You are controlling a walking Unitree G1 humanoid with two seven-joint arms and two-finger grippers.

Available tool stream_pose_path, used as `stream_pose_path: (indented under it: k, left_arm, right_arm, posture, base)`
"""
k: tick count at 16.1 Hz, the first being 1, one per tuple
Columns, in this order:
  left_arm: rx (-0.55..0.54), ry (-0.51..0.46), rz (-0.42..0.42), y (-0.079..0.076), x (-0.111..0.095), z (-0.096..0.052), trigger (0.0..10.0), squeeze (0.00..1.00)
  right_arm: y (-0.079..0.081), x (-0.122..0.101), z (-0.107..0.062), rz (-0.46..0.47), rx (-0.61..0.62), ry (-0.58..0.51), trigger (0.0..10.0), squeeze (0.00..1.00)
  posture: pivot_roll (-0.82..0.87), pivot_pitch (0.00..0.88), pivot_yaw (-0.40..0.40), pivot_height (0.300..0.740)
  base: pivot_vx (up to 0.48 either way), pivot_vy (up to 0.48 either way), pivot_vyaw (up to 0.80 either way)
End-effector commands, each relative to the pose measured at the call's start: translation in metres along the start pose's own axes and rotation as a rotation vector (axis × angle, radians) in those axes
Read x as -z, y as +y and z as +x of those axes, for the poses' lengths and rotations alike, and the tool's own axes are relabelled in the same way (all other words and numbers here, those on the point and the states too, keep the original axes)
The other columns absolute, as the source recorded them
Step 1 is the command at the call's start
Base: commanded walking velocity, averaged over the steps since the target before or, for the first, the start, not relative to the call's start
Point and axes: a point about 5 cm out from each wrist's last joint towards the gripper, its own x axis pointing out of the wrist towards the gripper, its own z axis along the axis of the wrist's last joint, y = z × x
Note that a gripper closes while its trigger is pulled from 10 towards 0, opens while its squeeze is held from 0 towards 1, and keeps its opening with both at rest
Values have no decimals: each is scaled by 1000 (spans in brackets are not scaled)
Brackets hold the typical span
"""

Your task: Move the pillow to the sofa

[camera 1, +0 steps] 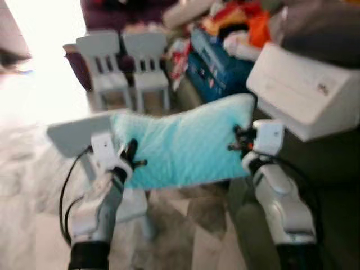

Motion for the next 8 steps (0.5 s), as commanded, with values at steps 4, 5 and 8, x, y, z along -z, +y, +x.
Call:
stream_pose_path:
  k: [4, 5, 8]
  left_arm:
    - [18, -25, 17, -5, -10, 4, 10000, 0]
    - [18, -24, 17, -5, -10, 4, 10000, 0]
    - [18, -22, 17, -5, -10, 4, 10000, 0]
  right_arm:
    - [-1, -6, 1, -3, 6, -27, 10000, 0]
    - [-1, -6, 1, -4, 6, -27, 10000, 0]
    - [-1, -6, 1, -3, 8, -26, 10000, 0]
  posture:
    - [-204, 0, 9, 740]
    - [-204, 0, 9, 740]
    - [-205, 0, 10, 740]
  base:
    - [-291, 0, 0]
    - [-289, 0, 0]
    - [-286, 0, 0]
